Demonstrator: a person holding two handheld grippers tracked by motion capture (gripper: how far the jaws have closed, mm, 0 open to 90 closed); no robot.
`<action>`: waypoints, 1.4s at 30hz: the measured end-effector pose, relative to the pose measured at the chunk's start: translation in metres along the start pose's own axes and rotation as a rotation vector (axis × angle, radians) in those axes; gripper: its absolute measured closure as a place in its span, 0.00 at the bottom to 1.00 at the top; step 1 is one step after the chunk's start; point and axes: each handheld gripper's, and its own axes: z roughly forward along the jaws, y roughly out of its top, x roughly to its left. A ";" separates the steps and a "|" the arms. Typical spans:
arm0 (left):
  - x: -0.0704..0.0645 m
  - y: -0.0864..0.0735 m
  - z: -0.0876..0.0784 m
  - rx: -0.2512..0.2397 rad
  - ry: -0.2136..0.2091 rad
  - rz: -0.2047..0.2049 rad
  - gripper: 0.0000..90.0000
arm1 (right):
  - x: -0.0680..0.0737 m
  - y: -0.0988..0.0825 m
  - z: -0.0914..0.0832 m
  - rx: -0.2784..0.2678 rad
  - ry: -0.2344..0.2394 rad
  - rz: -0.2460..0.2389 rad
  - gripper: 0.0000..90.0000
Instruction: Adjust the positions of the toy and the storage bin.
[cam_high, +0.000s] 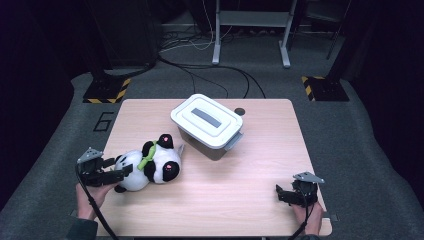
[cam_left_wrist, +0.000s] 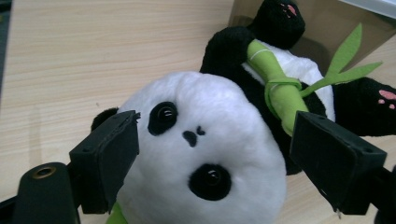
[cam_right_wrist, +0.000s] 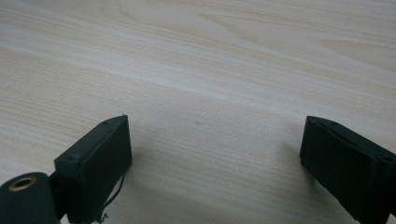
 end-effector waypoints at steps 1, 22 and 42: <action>0.000 0.000 0.000 0.000 0.000 0.000 0.14 | 0.000 0.000 0.000 0.000 0.000 0.000 0.09; -0.006 -0.028 0.027 0.068 0.165 0.083 0.48 | 0.000 0.000 0.000 -0.001 0.000 0.001 0.10; 0.019 -0.014 0.020 0.048 0.103 0.072 0.18 | 0.000 0.000 0.000 -0.001 0.000 0.003 0.10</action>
